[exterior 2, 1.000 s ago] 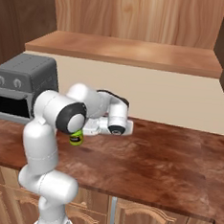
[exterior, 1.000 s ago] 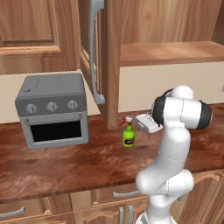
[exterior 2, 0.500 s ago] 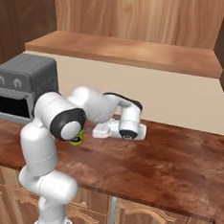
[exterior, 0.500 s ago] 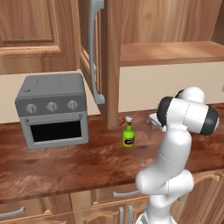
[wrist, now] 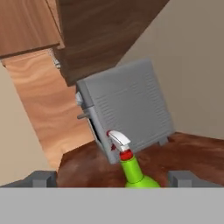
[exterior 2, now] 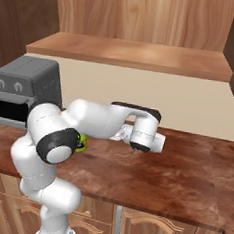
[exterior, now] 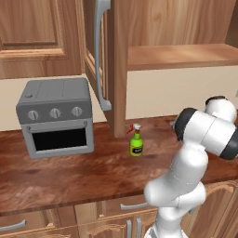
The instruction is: Move the cutting board and knife to the sink. Then move spray from the cabinet to the counter.
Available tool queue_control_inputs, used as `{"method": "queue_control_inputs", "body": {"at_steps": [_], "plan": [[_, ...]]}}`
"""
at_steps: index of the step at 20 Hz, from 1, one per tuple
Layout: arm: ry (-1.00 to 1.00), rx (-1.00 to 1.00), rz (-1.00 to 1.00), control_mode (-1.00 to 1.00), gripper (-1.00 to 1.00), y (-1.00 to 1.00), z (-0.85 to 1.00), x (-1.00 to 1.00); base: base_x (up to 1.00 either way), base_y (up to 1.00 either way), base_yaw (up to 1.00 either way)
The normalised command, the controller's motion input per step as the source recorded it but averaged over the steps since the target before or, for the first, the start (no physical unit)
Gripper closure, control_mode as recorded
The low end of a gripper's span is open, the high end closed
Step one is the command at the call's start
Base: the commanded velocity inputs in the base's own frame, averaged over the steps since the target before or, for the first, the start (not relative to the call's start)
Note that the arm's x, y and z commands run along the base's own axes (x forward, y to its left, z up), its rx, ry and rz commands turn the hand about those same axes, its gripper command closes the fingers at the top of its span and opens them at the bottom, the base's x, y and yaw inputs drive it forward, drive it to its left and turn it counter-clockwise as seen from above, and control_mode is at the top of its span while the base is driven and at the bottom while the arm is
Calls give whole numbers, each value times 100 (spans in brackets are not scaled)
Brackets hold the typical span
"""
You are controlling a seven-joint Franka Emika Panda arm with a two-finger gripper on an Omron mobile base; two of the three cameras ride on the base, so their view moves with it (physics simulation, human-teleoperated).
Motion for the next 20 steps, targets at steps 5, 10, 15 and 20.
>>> {"method": "queue_control_inputs", "body": {"at_steps": [5,10,15,20], "plan": [[13,-10,-43,-100,-100,0,36,-63,0,0,0],[13,-15,-43,-100,-100,8,24,-74,0,0,0],[17,-15,-48,-100,-100,33,43,-61,0,0,0],[23,-19,-49,-100,-100,37,56,-46,0,0,0]]}}
